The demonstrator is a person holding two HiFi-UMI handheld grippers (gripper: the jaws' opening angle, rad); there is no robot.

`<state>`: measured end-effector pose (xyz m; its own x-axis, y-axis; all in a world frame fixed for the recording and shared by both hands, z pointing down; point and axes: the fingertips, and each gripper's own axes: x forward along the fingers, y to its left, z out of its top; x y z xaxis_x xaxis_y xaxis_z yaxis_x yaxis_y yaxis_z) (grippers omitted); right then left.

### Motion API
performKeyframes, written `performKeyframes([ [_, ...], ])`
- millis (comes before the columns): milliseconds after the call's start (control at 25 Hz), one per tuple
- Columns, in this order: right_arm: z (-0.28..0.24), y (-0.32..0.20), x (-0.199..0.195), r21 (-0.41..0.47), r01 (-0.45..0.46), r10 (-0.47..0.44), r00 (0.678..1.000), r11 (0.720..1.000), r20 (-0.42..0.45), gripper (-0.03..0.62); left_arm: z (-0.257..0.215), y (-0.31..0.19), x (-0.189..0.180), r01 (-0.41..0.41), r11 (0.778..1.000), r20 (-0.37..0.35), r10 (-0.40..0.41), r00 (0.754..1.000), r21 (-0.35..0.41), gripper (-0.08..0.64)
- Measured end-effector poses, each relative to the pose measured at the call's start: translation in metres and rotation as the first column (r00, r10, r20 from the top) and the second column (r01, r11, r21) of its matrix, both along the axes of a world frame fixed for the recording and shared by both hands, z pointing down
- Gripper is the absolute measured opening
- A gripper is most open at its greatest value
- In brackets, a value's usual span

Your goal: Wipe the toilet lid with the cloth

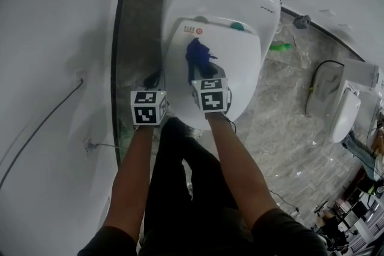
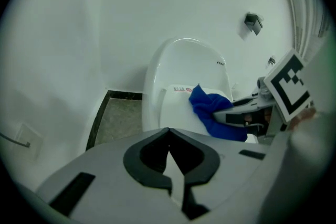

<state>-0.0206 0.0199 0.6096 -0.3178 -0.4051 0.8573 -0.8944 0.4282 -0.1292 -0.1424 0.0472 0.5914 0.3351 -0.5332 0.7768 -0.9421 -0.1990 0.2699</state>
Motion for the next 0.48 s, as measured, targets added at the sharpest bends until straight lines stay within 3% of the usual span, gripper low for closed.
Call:
performKeyframes([
  [480, 0.004, 0.027, 0.163, 0.032, -0.225, 0.227, 0.969, 0.974, -0.097, 0.066, 0.0, 0.01, 0.043, -0.067, 0.998, -0.007, 0.067, 0.998, 0.001, 0.011],
])
